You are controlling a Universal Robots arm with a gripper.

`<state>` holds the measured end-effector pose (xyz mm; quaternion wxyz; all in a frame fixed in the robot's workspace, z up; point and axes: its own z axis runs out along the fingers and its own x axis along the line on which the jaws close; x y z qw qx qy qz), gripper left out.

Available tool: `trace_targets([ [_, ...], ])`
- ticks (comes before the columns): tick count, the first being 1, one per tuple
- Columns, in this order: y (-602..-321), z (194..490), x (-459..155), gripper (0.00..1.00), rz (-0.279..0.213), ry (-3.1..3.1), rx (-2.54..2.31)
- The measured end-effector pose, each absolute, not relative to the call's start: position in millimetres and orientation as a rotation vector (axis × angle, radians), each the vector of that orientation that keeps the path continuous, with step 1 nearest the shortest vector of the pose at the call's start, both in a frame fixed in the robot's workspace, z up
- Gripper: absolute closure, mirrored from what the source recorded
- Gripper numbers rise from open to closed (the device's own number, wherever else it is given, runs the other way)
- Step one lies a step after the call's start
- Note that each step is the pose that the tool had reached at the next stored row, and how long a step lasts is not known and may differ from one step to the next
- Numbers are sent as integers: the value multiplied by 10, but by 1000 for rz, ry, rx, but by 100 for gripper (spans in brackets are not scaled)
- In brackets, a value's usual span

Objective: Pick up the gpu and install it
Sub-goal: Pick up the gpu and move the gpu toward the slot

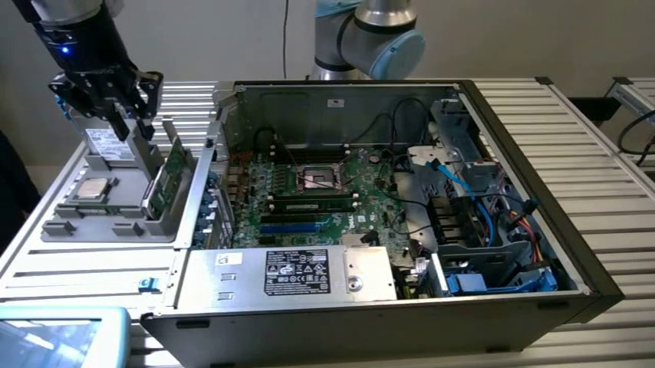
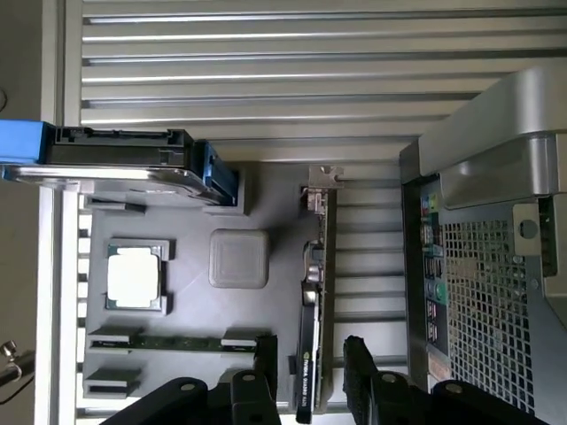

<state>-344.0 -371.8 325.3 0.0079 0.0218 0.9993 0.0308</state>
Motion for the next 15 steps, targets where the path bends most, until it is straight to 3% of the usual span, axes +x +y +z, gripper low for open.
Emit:
trace_targets([
  [15, -3762, 2981, -3443, 56, 113, 3122, 98],
])
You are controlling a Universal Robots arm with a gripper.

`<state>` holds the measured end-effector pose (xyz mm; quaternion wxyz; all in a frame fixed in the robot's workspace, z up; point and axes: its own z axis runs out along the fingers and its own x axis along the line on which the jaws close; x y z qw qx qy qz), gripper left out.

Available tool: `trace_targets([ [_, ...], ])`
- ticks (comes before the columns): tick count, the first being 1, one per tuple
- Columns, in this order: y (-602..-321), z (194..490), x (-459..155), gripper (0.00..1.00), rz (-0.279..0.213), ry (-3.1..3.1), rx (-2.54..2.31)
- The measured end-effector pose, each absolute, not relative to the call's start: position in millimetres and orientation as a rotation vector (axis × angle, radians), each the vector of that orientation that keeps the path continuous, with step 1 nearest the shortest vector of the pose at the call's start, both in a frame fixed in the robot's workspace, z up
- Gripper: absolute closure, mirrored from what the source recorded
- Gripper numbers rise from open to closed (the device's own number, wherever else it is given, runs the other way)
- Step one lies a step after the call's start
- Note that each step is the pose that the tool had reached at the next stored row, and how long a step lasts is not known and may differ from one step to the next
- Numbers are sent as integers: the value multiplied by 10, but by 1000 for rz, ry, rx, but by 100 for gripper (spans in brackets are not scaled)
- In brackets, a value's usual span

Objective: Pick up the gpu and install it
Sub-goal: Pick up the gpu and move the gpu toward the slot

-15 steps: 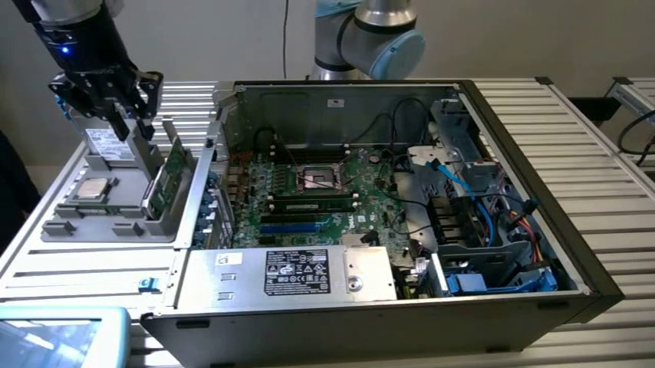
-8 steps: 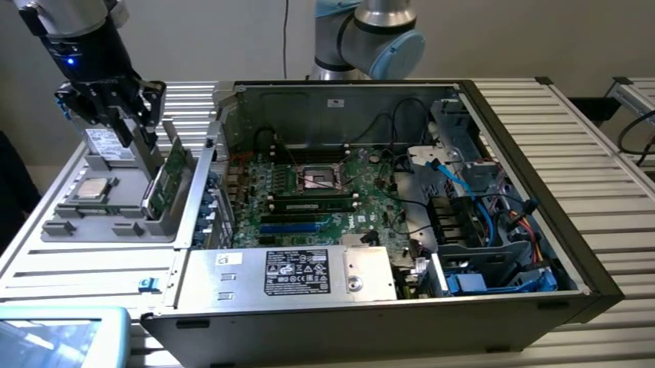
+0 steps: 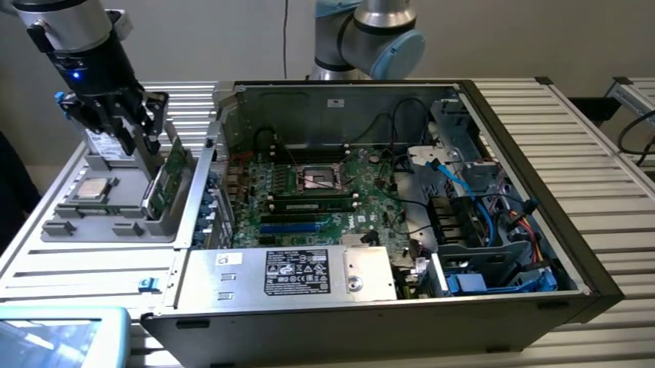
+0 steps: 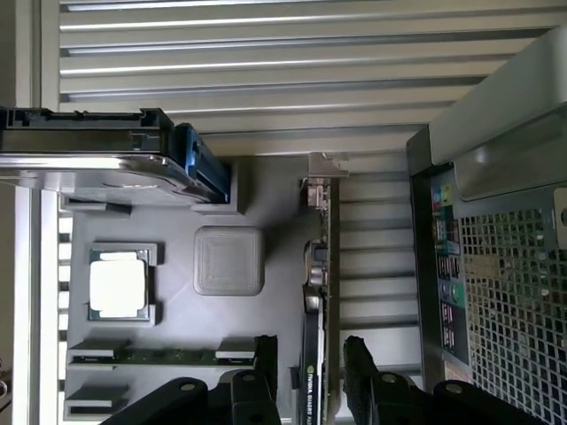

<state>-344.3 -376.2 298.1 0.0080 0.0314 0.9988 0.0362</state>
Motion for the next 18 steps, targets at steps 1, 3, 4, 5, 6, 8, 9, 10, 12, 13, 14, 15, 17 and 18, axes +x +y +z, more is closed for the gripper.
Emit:
trace_targets([
  [1, -3778, 2964, -3442, 56, 118, 3122, 98],
  [3, -3811, 2931, -3442, 56, 131, 3122, 98],
  [4, -3824, 2915, -3443, 56, 137, 3121, 98],
  [5, -3836, 2897, -3442, 56, 141, 3121, 98],
  [6, -3845, 2878, -3442, 56, 144, 3121, 98],
  [8, -3854, 2843, -3440, 56, 146, 3121, 98],
  [9, -3854, 2824, -3438, 56, 147, 3121, 99],
  [10, -3854, 2806, -3435, 56, 147, 3121, 99],
  [12, -3855, 2769, -3420, 56, 148, 3121, 101],
  [13, -3855, 2751, -3413, 56, 148, 3121, 102],
  [14, -3854, 2733, -3407, 56, 148, 3121, 103],
  [15, -3854, 2714, -3404, 56, 149, 3121, 104],
  [17, -3854, 2678, -3403, 56, 151, 3120, 104],
  [18, -3855, 2660, -3402, 56, 154, 3120, 104],
])
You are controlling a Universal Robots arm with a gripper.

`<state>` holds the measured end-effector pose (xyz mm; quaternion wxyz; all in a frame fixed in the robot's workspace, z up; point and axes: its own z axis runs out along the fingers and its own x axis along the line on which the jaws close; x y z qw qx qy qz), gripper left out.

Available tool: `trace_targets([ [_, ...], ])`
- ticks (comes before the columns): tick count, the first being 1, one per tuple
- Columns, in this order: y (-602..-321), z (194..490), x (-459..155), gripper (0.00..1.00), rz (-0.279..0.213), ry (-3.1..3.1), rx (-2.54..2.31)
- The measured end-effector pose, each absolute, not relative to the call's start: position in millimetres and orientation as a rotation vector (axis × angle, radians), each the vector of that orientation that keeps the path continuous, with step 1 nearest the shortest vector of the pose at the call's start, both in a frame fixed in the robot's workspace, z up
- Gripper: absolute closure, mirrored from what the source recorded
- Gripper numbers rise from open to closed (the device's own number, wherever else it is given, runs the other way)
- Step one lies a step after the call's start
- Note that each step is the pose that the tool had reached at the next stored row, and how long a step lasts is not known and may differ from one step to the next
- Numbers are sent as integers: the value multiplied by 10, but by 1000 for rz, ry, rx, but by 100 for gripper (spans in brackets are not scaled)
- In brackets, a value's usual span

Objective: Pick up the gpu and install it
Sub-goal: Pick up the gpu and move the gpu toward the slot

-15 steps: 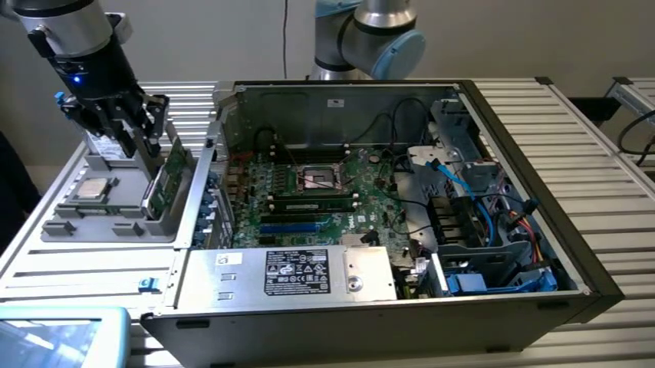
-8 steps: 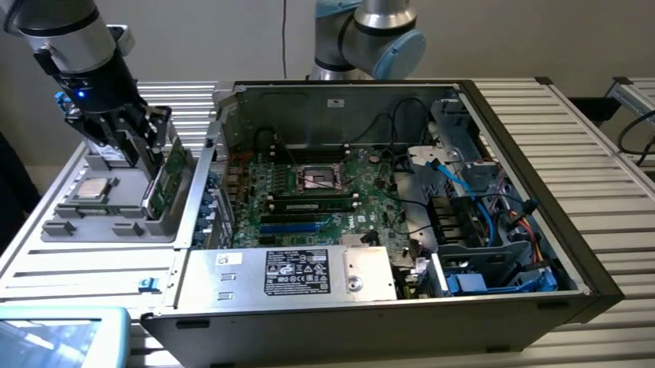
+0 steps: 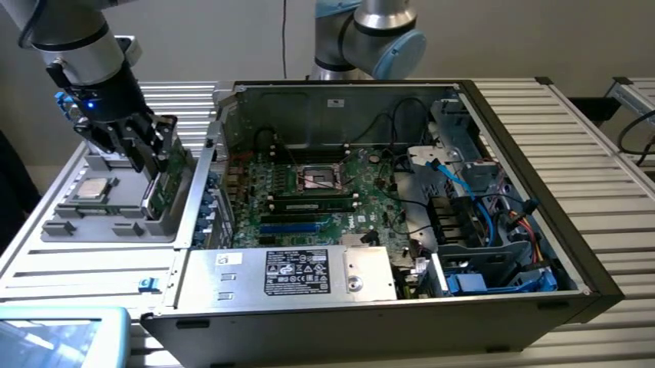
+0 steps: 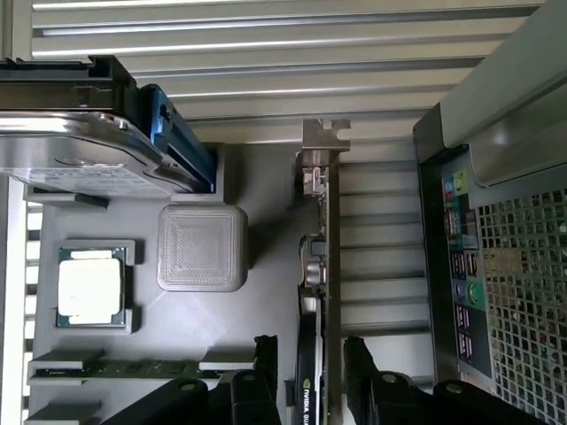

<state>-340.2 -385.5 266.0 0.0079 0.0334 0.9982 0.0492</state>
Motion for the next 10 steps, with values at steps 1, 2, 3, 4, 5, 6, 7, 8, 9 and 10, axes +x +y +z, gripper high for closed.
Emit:
trace_targets([
  [1, -3855, 2642, -3402, 56, 156, 3120, 105],
  [2, -3856, 2624, -3402, 56, 159, 3120, 105],
  [3, -3856, 2607, -3402, 56, 161, 3120, 105],
  [4, -3857, 2589, -3402, 56, 164, 3120, 106],
  [5, -3857, 2572, -3402, 56, 167, 3119, 106],
  [6, -3857, 2554, -3402, 56, 170, 3119, 106],
  [7, -3857, 2535, -3403, 56, 172, 3119, 106],
  [8, -3858, 2517, -3402, 56, 175, 3119, 106],
  [9, -3858, 2499, -3402, 56, 177, 3118, 106],
  [10, -3859, 2481, -3402, 56, 179, 3118, 107],
])
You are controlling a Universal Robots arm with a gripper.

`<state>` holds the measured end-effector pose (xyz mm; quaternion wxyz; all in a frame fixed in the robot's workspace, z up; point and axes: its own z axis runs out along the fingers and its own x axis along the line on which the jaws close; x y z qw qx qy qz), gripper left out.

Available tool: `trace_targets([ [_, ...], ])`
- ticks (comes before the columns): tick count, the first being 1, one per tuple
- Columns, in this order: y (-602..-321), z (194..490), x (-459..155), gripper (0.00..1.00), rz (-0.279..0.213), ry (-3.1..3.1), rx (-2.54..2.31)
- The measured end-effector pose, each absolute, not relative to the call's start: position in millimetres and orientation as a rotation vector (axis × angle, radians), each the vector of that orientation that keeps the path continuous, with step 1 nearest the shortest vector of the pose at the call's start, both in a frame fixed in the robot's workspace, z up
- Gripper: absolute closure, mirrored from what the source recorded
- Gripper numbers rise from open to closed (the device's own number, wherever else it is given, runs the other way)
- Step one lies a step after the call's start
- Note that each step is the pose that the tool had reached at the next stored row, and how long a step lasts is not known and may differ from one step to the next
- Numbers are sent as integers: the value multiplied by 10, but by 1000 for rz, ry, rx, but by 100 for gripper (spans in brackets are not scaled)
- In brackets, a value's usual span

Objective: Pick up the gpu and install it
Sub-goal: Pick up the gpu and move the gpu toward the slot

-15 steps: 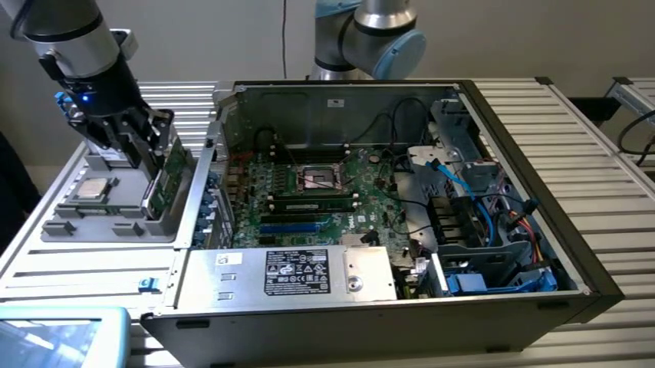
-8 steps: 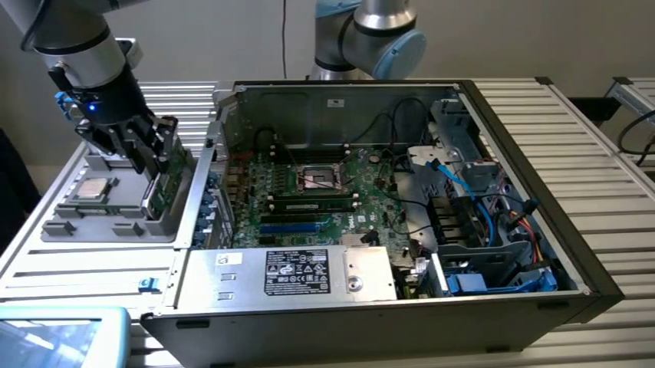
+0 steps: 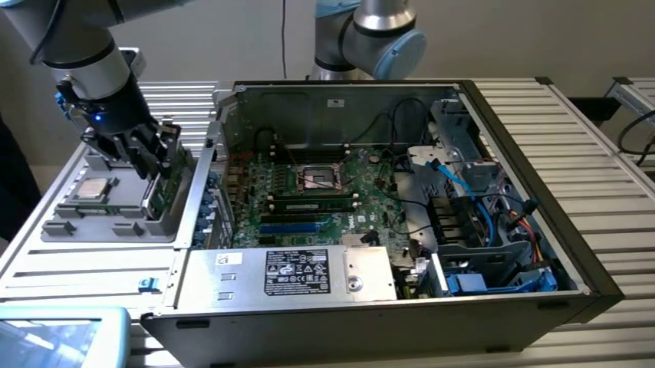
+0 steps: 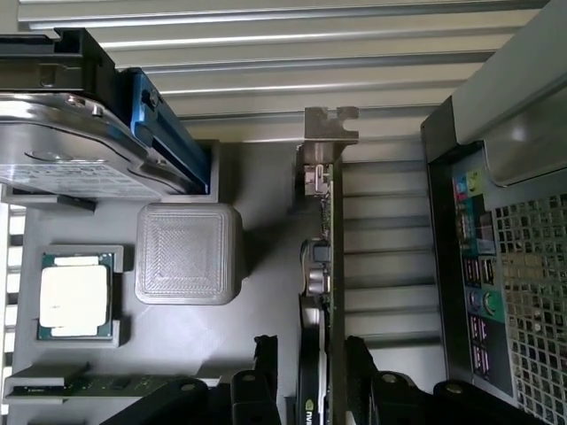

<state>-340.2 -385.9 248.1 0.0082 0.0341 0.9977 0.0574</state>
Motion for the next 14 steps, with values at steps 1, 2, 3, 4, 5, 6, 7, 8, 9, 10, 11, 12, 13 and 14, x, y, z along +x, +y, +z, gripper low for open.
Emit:
trace_targets([
  [1, -3859, 2464, -3402, 56, 182, 3118, 107],
  [2, -3859, 2446, -3402, 56, 185, 3118, 107],
  [3, -3859, 2431, -3402, 56, 189, 3117, 108],
  [4, -3859, 2416, -3401, 56, 192, 3117, 108],
  [5, -3859, 2402, -3400, 56, 196, 3117, 108],
  [6, -3859, 2388, -3398, 56, 200, 3117, 108],
  [7, -3859, 2375, -3397, 56, 205, 3116, 108],
  [8, -3859, 2362, -3393, 56, 209, 3116, 109],
  [9, -3859, 2348, -3387, 56, 211, 3116, 109],
  [10, -3859, 2335, -3380, 56, 212, 3116, 109],
  [11, -3858, 2321, -3377, 56, 212, 3116, 109],
  [12, -3858, 2308, -3377, 56, 211, 3116, 109],
  [13, -3859, 2297, -3377, 56, 212, 3116, 109],
  [14, -3859, 2287, -3376, 56, 211, 3116, 109],
])
